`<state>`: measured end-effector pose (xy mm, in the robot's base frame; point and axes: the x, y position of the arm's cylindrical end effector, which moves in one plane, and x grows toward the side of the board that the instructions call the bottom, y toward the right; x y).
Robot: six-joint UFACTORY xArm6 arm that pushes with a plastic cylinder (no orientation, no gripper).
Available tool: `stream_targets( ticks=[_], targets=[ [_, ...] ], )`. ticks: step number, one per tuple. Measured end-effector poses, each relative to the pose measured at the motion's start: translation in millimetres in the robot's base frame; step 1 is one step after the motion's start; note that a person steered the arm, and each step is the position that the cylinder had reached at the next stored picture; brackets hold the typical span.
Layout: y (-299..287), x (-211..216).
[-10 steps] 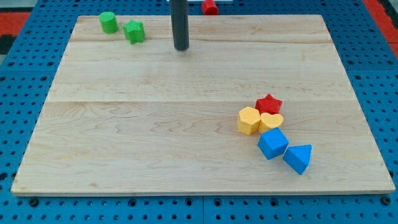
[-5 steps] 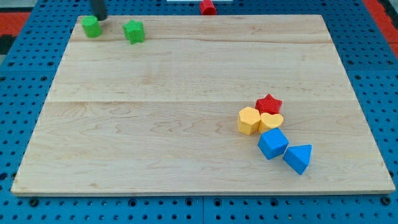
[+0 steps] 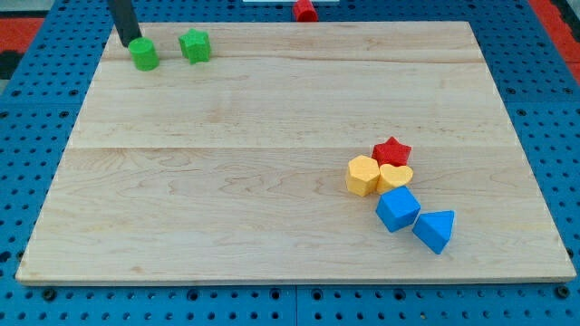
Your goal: Slide the green circle into the yellow hexagon
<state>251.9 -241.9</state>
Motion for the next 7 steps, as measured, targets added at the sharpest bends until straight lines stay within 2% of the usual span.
stream_targets(
  ticks=[1,2,3,4,5,6,7],
  targets=[
    [32,55],
    [84,85],
    [83,64],
    [129,99],
    [181,164],
    [251,203],
    [272,195]
  ],
)
